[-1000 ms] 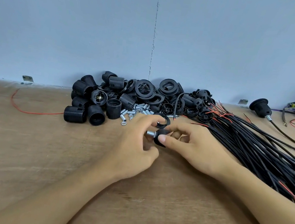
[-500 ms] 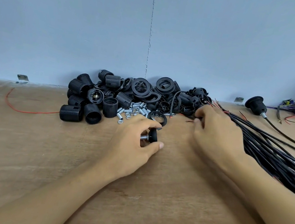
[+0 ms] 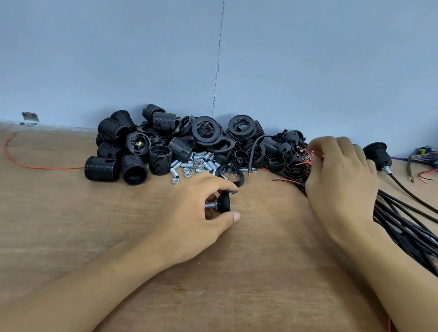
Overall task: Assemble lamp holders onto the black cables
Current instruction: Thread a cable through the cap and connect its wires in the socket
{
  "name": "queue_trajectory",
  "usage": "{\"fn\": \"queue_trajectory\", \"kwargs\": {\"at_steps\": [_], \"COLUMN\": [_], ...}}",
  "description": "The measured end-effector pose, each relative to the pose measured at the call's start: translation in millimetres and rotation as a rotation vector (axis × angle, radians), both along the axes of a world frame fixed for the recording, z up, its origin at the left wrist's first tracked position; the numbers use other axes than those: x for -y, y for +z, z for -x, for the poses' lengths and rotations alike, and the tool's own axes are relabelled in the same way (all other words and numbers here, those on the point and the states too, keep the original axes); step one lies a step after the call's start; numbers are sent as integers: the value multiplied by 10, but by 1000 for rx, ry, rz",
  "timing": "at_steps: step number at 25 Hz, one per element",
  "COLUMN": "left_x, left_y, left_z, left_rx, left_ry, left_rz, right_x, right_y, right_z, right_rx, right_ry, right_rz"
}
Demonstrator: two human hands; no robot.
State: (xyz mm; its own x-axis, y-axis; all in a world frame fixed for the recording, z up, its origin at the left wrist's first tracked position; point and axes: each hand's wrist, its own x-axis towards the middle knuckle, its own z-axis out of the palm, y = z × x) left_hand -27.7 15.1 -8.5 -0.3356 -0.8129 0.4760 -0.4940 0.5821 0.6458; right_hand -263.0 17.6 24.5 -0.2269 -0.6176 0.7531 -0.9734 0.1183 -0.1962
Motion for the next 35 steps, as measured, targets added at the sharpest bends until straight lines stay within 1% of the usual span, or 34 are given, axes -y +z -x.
{"fn": "queue_trajectory", "kwargs": {"at_steps": [1,3,6,8,10,11,13,17,21,23,25,27,30,31,33,35], "left_x": [-2,-10,-4,9,32,34,28,25,9,16,65,137,228,246,243,214], "left_y": [-1,-8,5,36,55,56,48,37,28,28,41,51,66,70,69,49], "left_z": [0,-2,-9,-14,-8,-1,25,46,29,19,-5,-45,-116,-135,-147,-124], "left_rx": [-12,-76,-239,-371,-495,-540,-594,-660,-457,-443,-516,-647,-819,-839,-833,-714], "left_ry": [4,-16,-120,-219,-303,-330,-344,-329,-302,-226,-111,-10,93,110,89,34], "left_rz": [-6,-38,-162,-317,-472,-515,-531,-472,-315,-309,-307,-325,-373,-380,-390,-399], "right_x": [-29,-99,-160,-179,-190,-192,-202,-196,-187,-187,-169,-159,-139,-122,-96,-106], "right_y": [13,3,-70,-128,-165,-176,-183,-170,-178,-183,-177,-142,-99,-102,-98,-42], "right_z": [-69,-221,-432,-529,-582,-600,-614,-600,-573,-562,-511,-426,-323,-304,-279,-281], "right_rx": [-7,-34,3,64,155,205,288,388,375,353,275,170,65,16,-53,-3], "right_ry": [103,299,572,677,715,724,728,728,717,706,578,419,340,321,262,225], "right_rz": [82,142,75,31,-12,-37,-77,-118,-147,-195,-247,-260,-279,-249,-94,105]}}
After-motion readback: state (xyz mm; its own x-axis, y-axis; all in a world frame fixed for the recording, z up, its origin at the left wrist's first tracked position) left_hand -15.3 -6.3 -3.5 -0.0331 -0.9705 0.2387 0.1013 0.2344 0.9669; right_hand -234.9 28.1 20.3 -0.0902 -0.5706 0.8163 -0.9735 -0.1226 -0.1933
